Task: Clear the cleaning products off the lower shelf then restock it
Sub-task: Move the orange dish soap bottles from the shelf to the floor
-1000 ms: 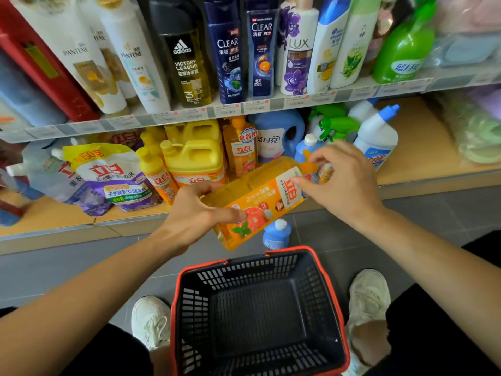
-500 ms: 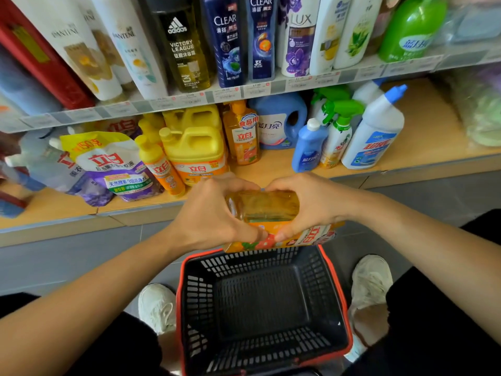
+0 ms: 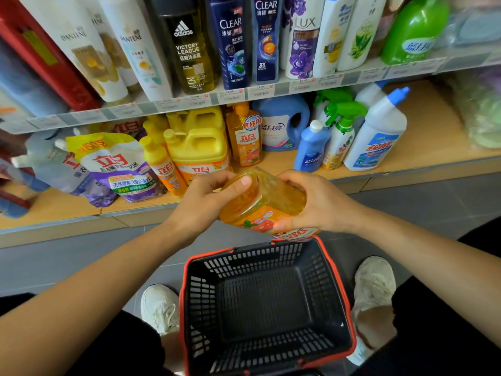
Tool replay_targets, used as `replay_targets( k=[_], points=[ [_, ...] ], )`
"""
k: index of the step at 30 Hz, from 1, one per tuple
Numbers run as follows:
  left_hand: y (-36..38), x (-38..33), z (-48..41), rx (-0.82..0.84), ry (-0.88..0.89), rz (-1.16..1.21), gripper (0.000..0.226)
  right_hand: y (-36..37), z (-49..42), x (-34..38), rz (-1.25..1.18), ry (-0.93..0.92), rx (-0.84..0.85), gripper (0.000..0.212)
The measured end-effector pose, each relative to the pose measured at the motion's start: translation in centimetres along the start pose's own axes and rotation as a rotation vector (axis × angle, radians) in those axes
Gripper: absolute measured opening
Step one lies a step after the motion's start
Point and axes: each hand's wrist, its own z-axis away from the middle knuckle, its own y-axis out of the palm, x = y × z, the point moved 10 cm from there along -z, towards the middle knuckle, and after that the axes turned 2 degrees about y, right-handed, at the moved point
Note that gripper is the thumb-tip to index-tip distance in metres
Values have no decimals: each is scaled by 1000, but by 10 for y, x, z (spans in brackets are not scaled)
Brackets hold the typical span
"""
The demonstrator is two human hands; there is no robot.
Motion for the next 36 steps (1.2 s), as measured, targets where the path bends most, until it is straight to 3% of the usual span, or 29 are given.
replay_targets(
  k=[8, 13, 21, 27, 36],
  points=[
    [0, -13, 0, -26, 123, -61, 34, 7, 0, -7, 5, -2, -55, 78],
    [8, -37, 13, 1, 361, -268, 52, 3, -1, -12, -87, 27, -134, 79],
    [22, -59, 38, 30, 681, -454, 40, 4, 3, -10, -164, 3, -185, 78],
    [17, -68, 49, -43, 848, -483, 30, 7, 7, -14, -199, -3, -213, 71],
    [1, -65, 34, -33, 755, -635, 26, 5, 9, -22, -252, 15, -247, 69]
  ],
)
